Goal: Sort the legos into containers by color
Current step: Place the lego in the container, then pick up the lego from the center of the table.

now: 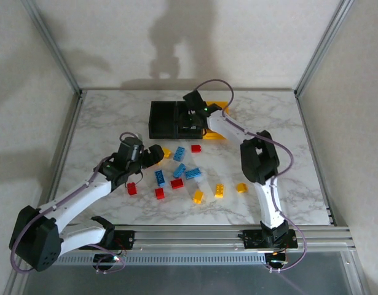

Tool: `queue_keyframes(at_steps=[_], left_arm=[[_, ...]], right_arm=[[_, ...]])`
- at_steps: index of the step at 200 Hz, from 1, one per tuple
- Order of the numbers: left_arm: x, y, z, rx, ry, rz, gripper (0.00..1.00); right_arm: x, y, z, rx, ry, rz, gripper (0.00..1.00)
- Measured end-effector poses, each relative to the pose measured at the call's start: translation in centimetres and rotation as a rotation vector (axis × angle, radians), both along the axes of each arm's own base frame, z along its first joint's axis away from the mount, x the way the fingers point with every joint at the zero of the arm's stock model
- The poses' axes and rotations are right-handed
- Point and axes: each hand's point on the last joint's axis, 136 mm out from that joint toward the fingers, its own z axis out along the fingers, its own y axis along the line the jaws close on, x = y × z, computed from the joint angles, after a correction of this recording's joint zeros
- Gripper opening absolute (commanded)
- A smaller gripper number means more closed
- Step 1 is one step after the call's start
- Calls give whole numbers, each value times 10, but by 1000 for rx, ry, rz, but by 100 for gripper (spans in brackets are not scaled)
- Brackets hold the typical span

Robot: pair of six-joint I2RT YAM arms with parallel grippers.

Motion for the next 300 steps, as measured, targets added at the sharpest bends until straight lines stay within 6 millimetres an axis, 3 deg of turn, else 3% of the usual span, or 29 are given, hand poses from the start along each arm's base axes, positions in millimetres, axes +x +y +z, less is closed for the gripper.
queue_keyframes(at_steps=[27,48,84,115,154,205,300], left_arm=[[7,-1,-8,40,43,-2,75],[16,-2,-10,86,64,-15,73],[38,-5,-17,193,109,-50,76],[57,-13,-34,298,167,-124,80],[76,-20,-56,400,230,-212,80],[93,-27,-71,476,267,-283,79],[87,-30,-87,502,316,-358,78]], right_arm=[[-39,-15,41,51,-66,24,51],[-69,-35,57,82,-103,28,51],[-116,-72,36,73,-66,7,51],[-140,-93,14,48,-20,-22,51],[-146,-105,17,34,-35,-55,51],[-148,-117,20,13,-54,-87,51],[-149,-125,15,-6,-45,-103,50]])
